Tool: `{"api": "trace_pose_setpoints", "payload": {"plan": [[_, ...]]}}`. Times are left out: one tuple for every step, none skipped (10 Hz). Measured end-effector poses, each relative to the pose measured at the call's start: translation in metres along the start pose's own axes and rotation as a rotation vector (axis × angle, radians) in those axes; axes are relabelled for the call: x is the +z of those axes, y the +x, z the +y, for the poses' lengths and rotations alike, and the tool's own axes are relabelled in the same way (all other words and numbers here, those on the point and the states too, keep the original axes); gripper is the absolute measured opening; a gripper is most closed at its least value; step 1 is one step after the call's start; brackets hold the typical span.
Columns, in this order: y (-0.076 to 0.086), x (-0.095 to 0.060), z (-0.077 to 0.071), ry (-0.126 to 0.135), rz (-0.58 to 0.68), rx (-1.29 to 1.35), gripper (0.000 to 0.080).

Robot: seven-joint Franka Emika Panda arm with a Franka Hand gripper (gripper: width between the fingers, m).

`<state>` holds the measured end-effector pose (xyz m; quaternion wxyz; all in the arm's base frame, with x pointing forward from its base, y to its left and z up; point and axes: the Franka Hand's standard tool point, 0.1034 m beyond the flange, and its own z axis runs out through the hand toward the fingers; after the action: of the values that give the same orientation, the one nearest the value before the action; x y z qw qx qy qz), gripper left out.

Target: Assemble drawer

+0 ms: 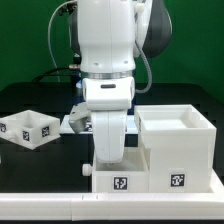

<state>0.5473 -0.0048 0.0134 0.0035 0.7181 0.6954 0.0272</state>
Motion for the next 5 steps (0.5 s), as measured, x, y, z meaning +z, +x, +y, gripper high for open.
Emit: {"api": "trace_pose_setpoints", "payload": {"plan": [[-0.0016,-0.0001,-0.0016,0.031,-0.007,0.0,0.0038],[-0.0038,-0.001,-0.0026,0.075,-0.016,0.001,0.0038],[-0.0033,-0.0006,-0.001,0.066,-0.014,0.001,0.0038],[-0.0033,-0.0003,-0.0015,0.066,-0.013,0.001,0.0038],[-0.0033,-0.0003,-0.0015,0.066,-0.013,0.001,0.0038]]}}
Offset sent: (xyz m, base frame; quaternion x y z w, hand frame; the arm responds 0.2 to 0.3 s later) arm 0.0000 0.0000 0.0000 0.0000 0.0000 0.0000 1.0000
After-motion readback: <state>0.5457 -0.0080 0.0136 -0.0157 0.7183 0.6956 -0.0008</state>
